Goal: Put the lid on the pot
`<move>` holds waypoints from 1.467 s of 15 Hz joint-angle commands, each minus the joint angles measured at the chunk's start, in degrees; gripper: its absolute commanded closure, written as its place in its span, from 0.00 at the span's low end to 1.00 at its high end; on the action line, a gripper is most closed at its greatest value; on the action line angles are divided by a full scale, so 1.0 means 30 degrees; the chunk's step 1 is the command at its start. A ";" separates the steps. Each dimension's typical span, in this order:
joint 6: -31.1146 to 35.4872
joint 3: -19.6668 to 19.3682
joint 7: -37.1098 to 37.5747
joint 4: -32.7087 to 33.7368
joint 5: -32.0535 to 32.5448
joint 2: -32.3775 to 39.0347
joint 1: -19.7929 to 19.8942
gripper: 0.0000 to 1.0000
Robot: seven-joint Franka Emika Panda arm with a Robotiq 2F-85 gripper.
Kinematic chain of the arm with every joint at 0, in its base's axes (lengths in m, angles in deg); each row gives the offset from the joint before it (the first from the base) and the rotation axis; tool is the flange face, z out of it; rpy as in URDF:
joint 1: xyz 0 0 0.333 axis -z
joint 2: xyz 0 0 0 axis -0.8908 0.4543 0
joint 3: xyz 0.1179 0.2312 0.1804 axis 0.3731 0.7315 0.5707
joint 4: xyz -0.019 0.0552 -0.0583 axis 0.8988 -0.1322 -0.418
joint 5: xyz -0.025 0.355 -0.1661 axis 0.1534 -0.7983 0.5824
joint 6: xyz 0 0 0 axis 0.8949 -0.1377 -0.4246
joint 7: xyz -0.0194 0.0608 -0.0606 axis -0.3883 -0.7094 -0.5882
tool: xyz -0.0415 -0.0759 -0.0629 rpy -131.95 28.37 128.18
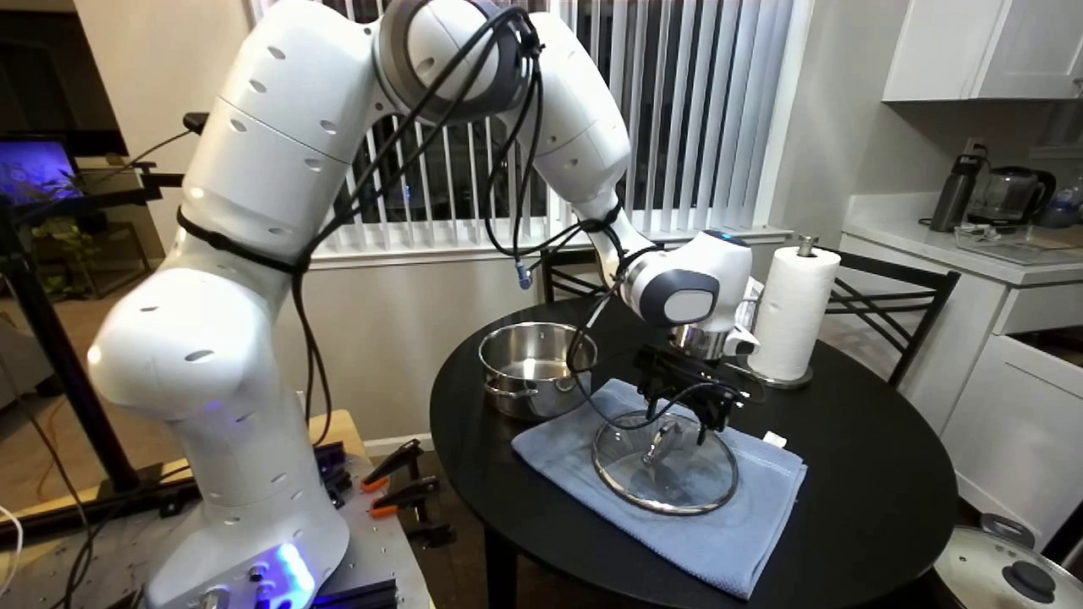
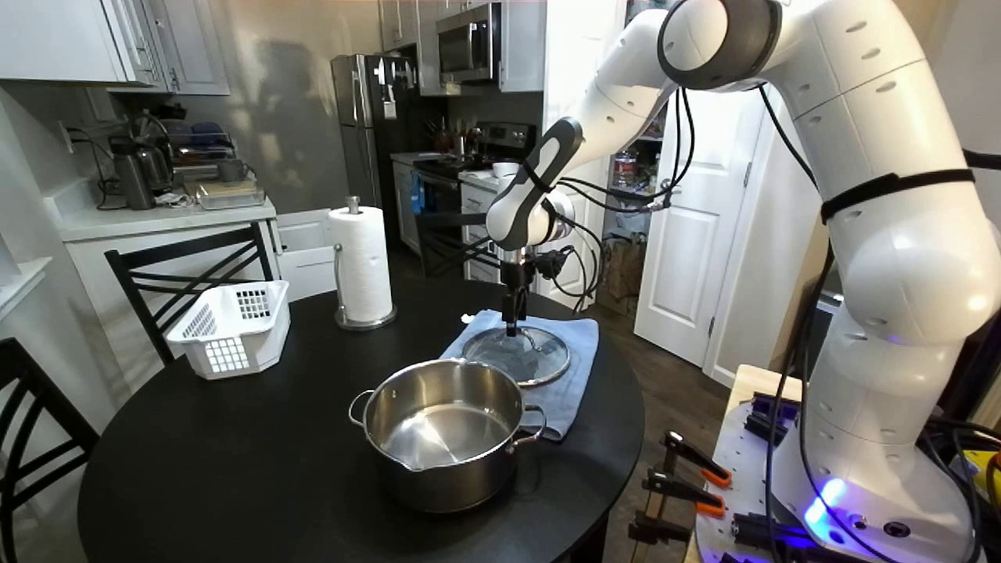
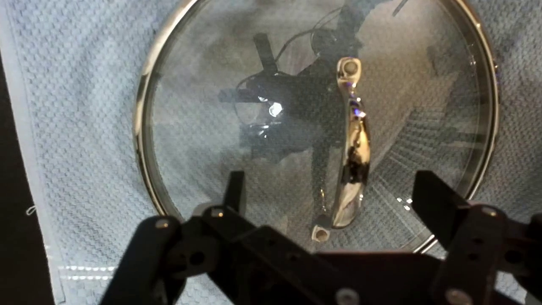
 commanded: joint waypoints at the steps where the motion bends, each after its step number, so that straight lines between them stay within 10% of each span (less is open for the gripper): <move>1: -0.0616 0.0535 -0.0182 0.0787 0.0056 0.0573 0.0635 0.00; 22: -0.1049 0.0771 -0.0204 0.1332 -0.0030 0.1118 0.0989 0.00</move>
